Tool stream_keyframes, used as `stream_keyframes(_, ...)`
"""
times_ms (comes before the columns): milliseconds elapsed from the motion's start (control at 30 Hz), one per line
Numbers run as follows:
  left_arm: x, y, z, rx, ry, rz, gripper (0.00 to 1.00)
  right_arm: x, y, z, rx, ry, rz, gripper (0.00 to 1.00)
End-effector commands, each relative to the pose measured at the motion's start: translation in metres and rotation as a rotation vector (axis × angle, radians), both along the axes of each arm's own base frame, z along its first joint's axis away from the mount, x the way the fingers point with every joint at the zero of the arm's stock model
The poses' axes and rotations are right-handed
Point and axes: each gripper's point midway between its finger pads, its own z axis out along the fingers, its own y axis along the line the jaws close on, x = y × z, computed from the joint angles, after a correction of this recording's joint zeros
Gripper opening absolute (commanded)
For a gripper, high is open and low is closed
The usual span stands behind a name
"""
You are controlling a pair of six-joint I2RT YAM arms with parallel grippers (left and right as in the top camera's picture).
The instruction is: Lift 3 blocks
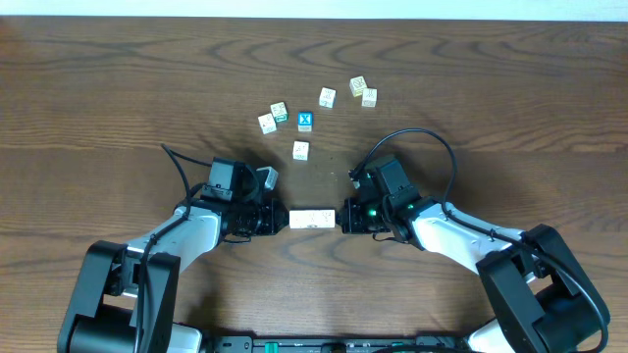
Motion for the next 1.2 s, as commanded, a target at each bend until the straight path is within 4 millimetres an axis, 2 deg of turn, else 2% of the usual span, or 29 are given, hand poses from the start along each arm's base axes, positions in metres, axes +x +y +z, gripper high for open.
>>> stream_keyframes(0,-0.002,-0.019,0.015,-0.098,-0.013,-0.065,0.07,-0.016,0.021,0.006,0.067,0.031,0.066,0.01)
stream_keyframes(333,0.003,-0.012,0.009,-0.048,-0.004,-0.018,0.07,-0.018,0.033,0.013,0.109,0.014,0.098,0.01)
stream_keyframes(533,0.002,-0.019,0.006,0.002,-0.012,-0.024,0.07,-0.012,0.037,0.019,0.116,-0.006,0.099,0.01)
stream_keyframes(1167,0.003,-0.028,0.011,-0.021,-0.023,-0.038,0.07,-0.015,0.034,0.017,0.098,-0.010,0.118,0.01)
